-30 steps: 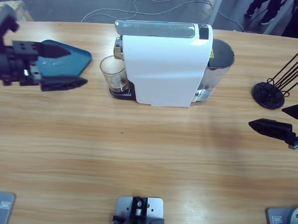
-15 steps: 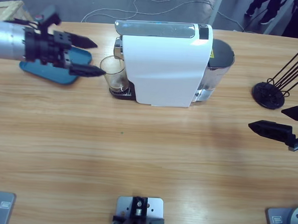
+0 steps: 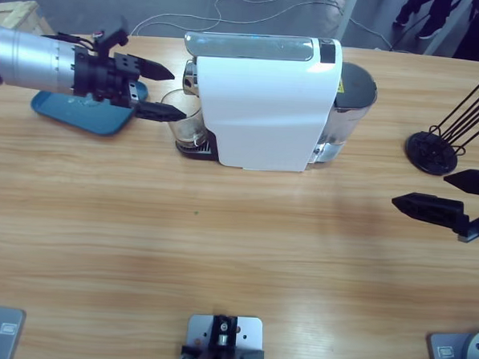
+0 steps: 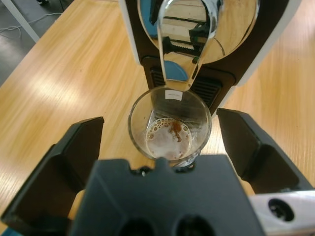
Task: Pour coffee
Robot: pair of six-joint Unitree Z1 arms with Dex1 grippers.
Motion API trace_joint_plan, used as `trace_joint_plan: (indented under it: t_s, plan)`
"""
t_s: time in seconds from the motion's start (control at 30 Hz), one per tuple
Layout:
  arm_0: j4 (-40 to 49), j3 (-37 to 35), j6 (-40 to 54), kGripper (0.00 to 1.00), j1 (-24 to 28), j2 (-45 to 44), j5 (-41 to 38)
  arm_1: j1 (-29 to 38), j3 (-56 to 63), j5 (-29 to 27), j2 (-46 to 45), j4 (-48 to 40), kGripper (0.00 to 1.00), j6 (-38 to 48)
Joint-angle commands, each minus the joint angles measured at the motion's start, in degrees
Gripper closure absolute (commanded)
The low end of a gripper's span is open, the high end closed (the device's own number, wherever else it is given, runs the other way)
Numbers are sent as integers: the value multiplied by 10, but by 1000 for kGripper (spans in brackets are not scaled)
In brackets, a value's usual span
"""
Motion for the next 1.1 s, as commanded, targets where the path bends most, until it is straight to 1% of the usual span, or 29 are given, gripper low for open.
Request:
trace_joint_plan:
  t_s: [0.03,0.3,0.63,0.9,0.97,1.0,1.03,1.07,1.1]
  plan:
    - [-7,-2,4,0,-13,43,10,6,16,7,38,-18,0,-8]
    - [-7,-22,4,0,-17,66,13,6,15,0,42,-21,0,-4]
    - [-6,-13,10,0,-27,64,46,6,17,-1,42,-24,0,-4]
    - [-6,-20,18,0,-37,75,48,6,16,-5,48,-25,0,-4]
    - [-6,-20,19,14,-38,75,48,6,16,-4,46,-25,0,-4]
    - [-5,-21,19,43,-38,75,48,6,16,-4,46,-25,0,-4]
    - [-4,-21,19,120,-38,75,49,6,16,-4,46,-25,0,-4]
    - [-4,-21,20,237,-38,75,49,6,17,-4,46,-25,0,-4]
    - [-4,-21,20,420,-38,75,49,6,17,-4,45,-25,0,-4]
